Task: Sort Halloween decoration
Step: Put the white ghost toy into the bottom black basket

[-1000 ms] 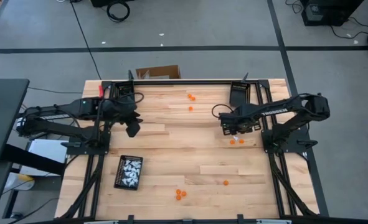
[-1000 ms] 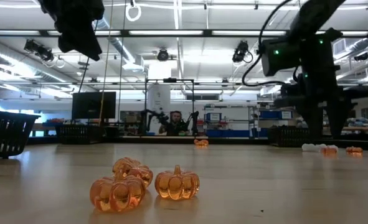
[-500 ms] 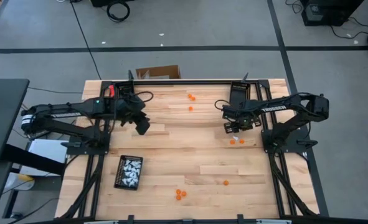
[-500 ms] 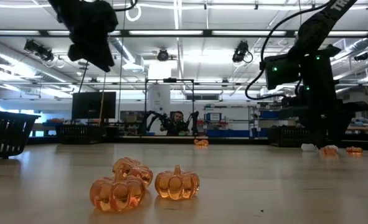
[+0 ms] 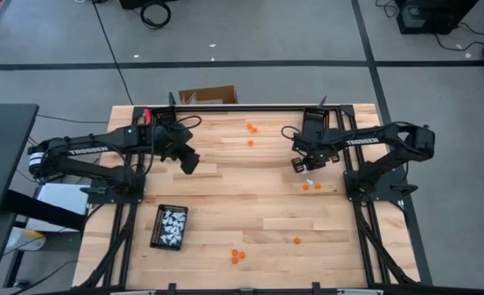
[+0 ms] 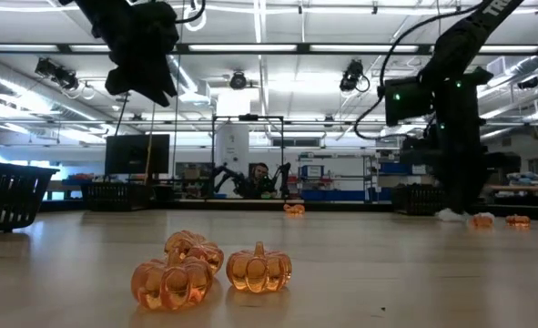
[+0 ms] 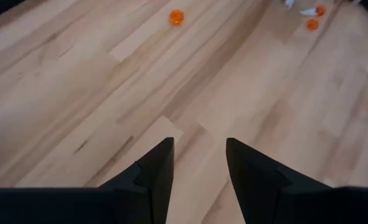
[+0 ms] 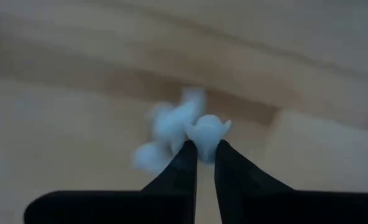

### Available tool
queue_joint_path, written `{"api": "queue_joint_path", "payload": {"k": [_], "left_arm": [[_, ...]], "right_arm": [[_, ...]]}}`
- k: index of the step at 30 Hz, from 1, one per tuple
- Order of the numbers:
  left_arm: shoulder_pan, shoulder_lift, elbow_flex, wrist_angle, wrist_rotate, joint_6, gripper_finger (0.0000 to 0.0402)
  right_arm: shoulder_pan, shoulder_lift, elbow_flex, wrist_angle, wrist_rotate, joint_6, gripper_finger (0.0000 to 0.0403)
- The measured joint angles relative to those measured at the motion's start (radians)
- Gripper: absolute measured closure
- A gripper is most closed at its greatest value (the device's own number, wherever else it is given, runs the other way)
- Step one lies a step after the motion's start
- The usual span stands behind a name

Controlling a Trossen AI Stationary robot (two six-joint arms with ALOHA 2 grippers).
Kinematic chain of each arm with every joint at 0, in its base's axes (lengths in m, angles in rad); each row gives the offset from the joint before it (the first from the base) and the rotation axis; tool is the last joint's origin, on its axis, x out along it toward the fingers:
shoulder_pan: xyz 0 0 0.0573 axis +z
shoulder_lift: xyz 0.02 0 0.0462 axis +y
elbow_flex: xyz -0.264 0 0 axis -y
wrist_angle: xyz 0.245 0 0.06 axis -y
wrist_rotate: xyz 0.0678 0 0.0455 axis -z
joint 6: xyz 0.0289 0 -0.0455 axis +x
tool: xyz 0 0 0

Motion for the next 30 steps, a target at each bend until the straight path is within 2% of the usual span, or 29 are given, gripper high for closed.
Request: {"api": "queue_joint_path", "payload": {"k": [6, 10, 13, 16, 21, 26, 30], "left_arm": [[0.0, -0.016, 0.001, -0.046, 0.011, -0.021, 0.0246], [0.0, -0.019, 0.001, -0.118, 0.011, -0.031, 0.0246], [-0.004, -0.019, 0.001, -0.167, 0.011, -0.058, 0.0246], [-0.011, -0.019, 0.001, -0.195, 0.025, -0.07, 0.0246], [-0.015, -0.019, 0.001, -0.204, 0.044, -0.071, 0.0246], [-0.015, -0.019, 0.001, -0.205, 0.057, -0.082, 0.0246], [-0.015, -0.019, 0.001, -0.205, 0.103, -0.089, 0.0246]], "right_arm": [[0.087, -0.02, 0.098, 0.094, -0.022, 0.046, 0.0348], [0.155, 0.014, 0.17, 0.277, -0.024, 0.049, 0.0353], [0.202, 0.068, 0.23, 0.432, 0.023, 0.026, 0.0354], [0.238, 0.151, 0.31, 0.515, 0.038, -0.012, 0.0354], [0.299, 0.332, 0.498, 0.526, 0.031, -0.085, 0.0353], [0.363, 0.519, 0.712, 0.556, -0.02, -0.166, 0.0353], [0.411, 0.65, 0.888, 0.576, -0.021, -0.212, 0.0353]]}}
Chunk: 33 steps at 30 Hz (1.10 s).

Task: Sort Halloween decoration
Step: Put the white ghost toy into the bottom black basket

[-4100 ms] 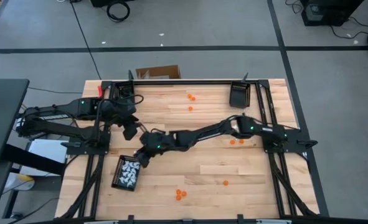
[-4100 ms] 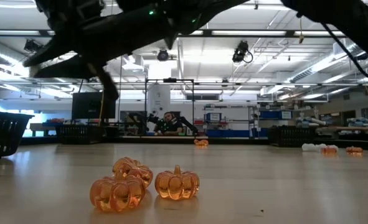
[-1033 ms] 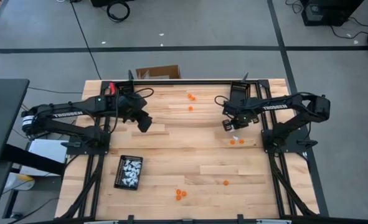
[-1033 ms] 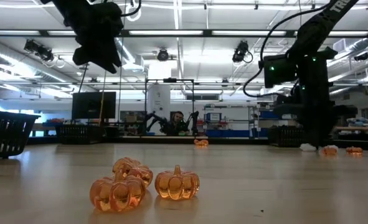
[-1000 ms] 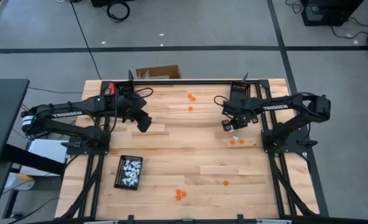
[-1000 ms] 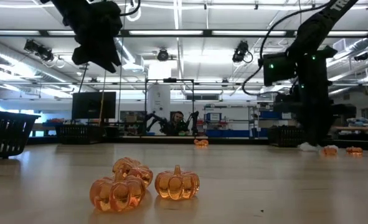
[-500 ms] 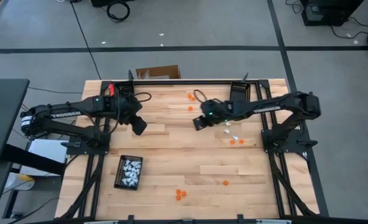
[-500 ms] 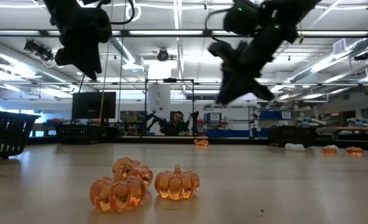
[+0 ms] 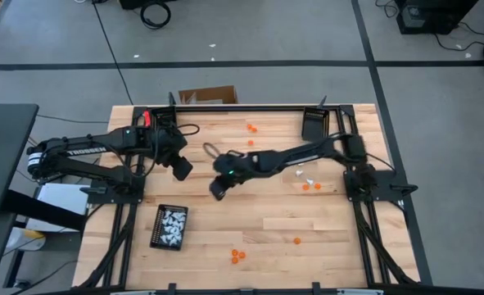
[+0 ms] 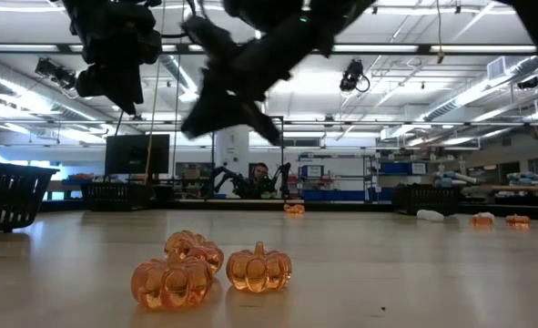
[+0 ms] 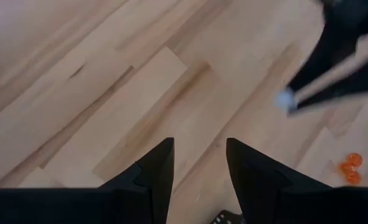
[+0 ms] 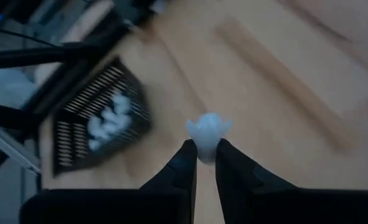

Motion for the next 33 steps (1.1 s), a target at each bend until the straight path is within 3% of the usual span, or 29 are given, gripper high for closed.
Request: {"api": "queue_joint_path", "payload": {"k": [7, 15, 22, 28, 33], "left_arm": [[0.0, 0.0, 0.0, 0.001, 0.005, -0.007, 0.0246], [0.0, -0.039, -0.001, -0.038, 0.01, -0.008, 0.0246], [0.0, -0.098, -0.001, -0.062, 0.009, -0.034, 0.0246], [0.0, -0.118, -0.001, -0.071, -0.008, -0.052, 0.0246], [0.0, -0.116, 0.0, -0.063, -0.018, -0.053, 0.0246]], "right_arm": [[0.04, 0.21, 0.292, 0.017, -0.034, -0.044, 0.0352], [0.083, 0.395, 0.525, 0.053, -0.094, -0.088, 0.0348], [0.11, 0.528, 0.669, 0.068, -0.189, -0.145, 0.0302], [0.115, 0.516, 0.681, 0.027, -0.172, -0.166, 0.023], [0.097, 0.44, 0.681, -0.204, -0.027, -0.134, 0.021]]}}
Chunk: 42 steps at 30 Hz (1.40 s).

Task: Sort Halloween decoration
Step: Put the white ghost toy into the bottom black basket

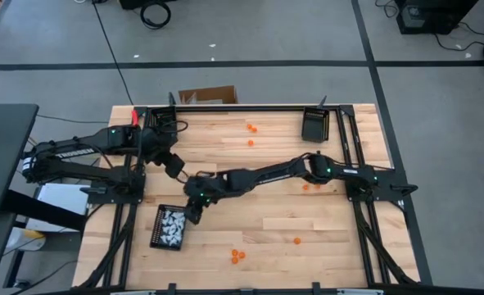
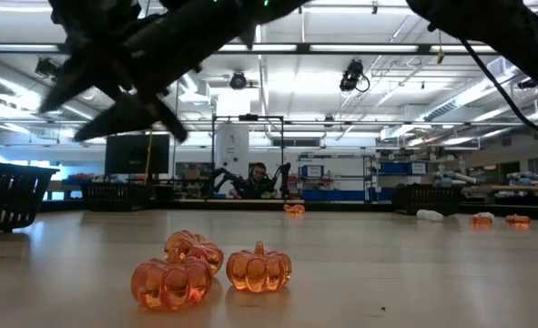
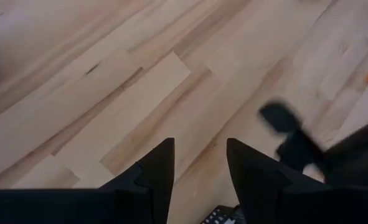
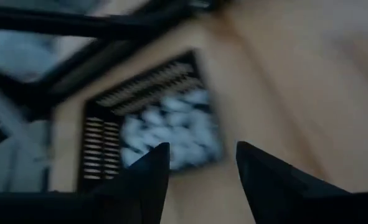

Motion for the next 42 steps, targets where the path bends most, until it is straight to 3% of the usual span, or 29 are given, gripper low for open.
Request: {"api": "queue_joint_path", "payload": {"k": [3, 10, 15, 19, 28, 42], "left_arm": [[0.0, 0.001, 0.0, 0.023, 0.0, 0.001, 0.0246], [-0.001, 0.001, 0.0, 0.104, -0.018, 0.023, 0.0246], [0.0, 0.001, 0.0, 0.132, -0.026, 0.011, 0.0246], [0.0, 0.001, 0.0, 0.133, -0.045, -0.023, 0.0246], [0.0, 0.002, 0.0, 0.171, -0.067, -0.059, 0.0246], [-0.016, 0.141, 0.001, 0.413, -0.096, -0.068, 0.0246]], "right_arm": [[-0.018, -0.059, 0.0, -0.18, 0.046, 0.08, 0.0213], [-0.044, -0.176, 0.001, -0.519, 0.162, 0.051, 0.0215], [-0.05, -0.268, -0.082, -0.632, 0.222, 0.005, 0.0215], [-0.062, -0.374, -0.248, -0.594, 0.226, 0.009, 0.0215], [-0.088, -0.714, -0.757, -0.359, 0.194, 0.144, 0.0215], [-0.078, -1.116, -1.276, -0.481, 0.138, 0.376, 0.0216]]}}
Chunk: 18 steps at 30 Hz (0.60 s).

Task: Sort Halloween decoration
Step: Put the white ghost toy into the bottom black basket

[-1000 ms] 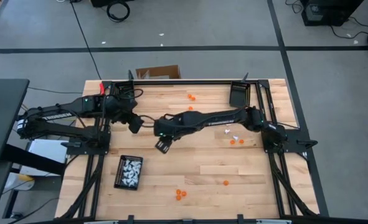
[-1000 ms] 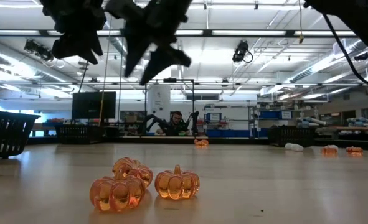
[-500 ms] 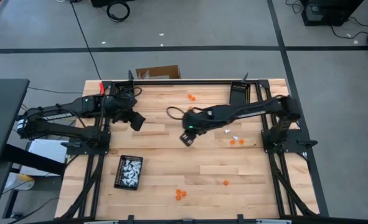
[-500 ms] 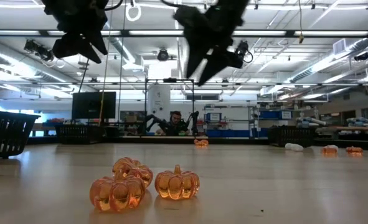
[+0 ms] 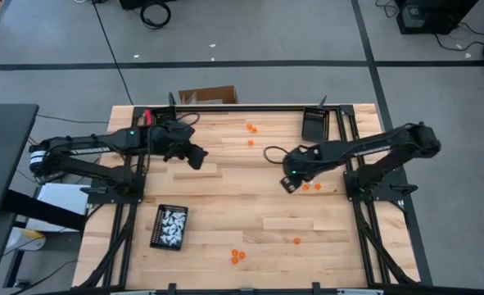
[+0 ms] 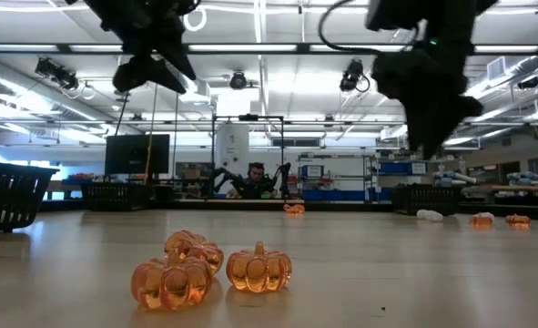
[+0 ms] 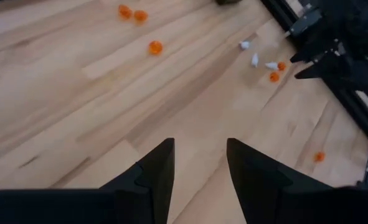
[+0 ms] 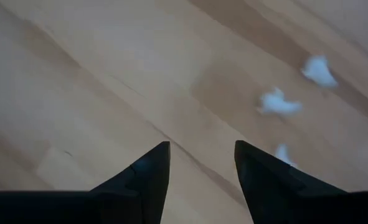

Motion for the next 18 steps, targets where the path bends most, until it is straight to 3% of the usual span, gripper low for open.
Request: {"api": "queue_joint_path", "payload": {"k": [8, 18], "left_arm": [[-0.071, 0.131, 0.0, 0.088, 0.001, -0.049, 0.0246], [-0.128, 0.268, -0.001, 0.112, 0.003, -0.074, 0.0246]], "right_arm": [[-0.047, -0.138, -0.224, 0.008, -0.004, -0.007, 0.0216], [-0.095, -0.151, -0.361, 0.119, -0.049, -0.136, 0.0216]]}}
